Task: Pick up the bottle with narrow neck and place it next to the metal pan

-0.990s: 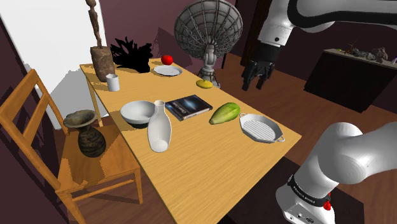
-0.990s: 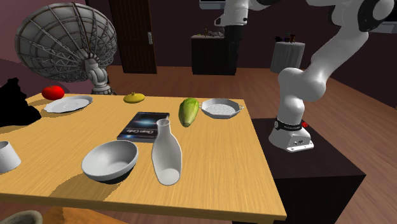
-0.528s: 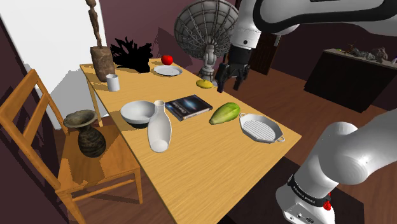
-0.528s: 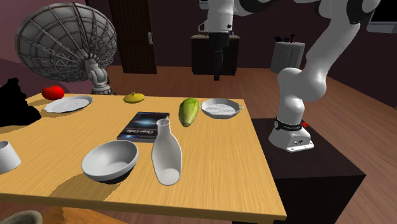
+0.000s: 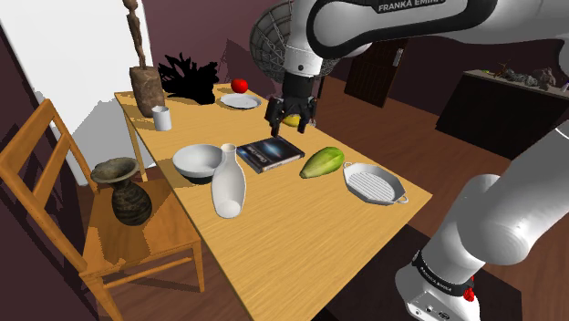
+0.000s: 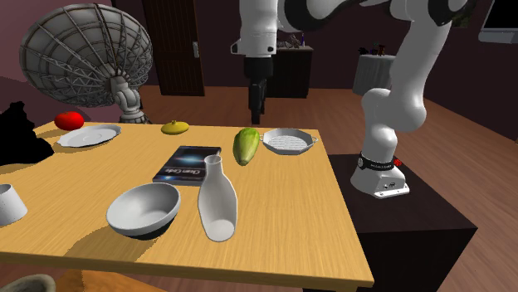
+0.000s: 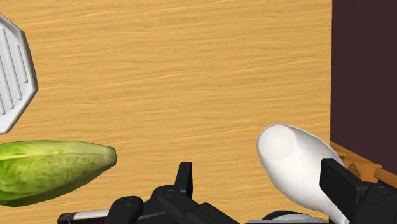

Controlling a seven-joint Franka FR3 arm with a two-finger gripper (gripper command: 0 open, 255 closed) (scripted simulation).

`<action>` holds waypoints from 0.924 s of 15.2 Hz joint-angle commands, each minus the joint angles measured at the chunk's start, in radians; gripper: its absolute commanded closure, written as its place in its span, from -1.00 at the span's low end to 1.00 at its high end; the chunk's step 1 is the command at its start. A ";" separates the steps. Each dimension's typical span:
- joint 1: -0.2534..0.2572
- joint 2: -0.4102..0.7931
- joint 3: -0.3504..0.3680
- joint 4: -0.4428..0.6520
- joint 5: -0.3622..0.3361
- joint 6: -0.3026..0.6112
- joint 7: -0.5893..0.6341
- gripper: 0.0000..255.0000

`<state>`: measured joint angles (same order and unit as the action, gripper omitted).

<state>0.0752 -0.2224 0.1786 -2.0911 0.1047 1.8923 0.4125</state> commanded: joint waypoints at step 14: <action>0.096 0.551 0.076 0.534 -0.171 -0.011 0.217 -1.00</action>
<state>0.1686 0.3092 0.2559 -1.5733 -0.0601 1.8790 0.6260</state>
